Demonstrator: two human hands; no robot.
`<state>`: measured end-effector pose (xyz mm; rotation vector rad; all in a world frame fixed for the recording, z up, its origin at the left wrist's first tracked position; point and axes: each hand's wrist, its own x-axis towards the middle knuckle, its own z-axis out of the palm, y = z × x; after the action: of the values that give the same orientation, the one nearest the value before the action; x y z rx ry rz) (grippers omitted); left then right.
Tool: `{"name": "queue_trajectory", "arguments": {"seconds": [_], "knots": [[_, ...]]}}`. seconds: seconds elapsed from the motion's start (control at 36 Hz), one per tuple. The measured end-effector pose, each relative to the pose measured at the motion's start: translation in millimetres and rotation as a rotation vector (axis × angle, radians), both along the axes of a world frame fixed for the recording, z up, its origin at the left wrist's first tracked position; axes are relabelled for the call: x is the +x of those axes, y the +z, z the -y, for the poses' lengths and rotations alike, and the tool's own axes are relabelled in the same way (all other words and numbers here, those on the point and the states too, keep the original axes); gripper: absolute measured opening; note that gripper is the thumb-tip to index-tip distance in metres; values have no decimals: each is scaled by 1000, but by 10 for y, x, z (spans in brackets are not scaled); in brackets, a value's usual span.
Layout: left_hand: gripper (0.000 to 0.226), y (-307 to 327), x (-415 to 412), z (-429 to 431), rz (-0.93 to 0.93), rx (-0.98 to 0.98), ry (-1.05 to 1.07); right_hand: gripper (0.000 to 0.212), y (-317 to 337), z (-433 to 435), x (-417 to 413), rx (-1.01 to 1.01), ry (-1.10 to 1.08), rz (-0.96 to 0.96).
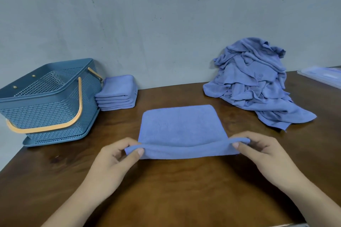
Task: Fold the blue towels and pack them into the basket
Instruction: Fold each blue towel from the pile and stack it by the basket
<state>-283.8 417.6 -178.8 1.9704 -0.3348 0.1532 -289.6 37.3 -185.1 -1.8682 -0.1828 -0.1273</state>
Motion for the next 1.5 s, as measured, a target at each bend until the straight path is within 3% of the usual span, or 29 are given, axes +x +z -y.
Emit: {"name": "queue_trajectory", "arguments": {"seconds": [0.19,0.33,0.42,0.5,0.64,0.81,1.08,1.25,1.5], "knots": [[37,212,950,98,-149,-313,62,20,318,-178,862,280,-48,-116],[29,197,1656,234,-402,-395,165,19,259,-254,1627,224,-140,-225],[37,-43,1867,245,-433,-259,302,22,-46,-252,1890,72,-212,-263],[37,-229,1840,247,-341,-124,336,42,-168,-247,1890,-81,-194,-217],[21,-381,1831,221,-278,-30,271,28,-315,-183,1885,-252,-123,-159],[28,-450,1875,195,-241,8,316,36,-396,-213,1957,-295,-183,-117],[33,-400,1929,224,-204,172,304,33,-367,-240,1928,-415,-195,-119],[53,-288,1752,231,-123,326,221,54,-211,-310,1691,-715,-156,-103],[48,-402,1570,216,-6,506,260,53,-291,-375,1653,-900,-134,-167]]}}
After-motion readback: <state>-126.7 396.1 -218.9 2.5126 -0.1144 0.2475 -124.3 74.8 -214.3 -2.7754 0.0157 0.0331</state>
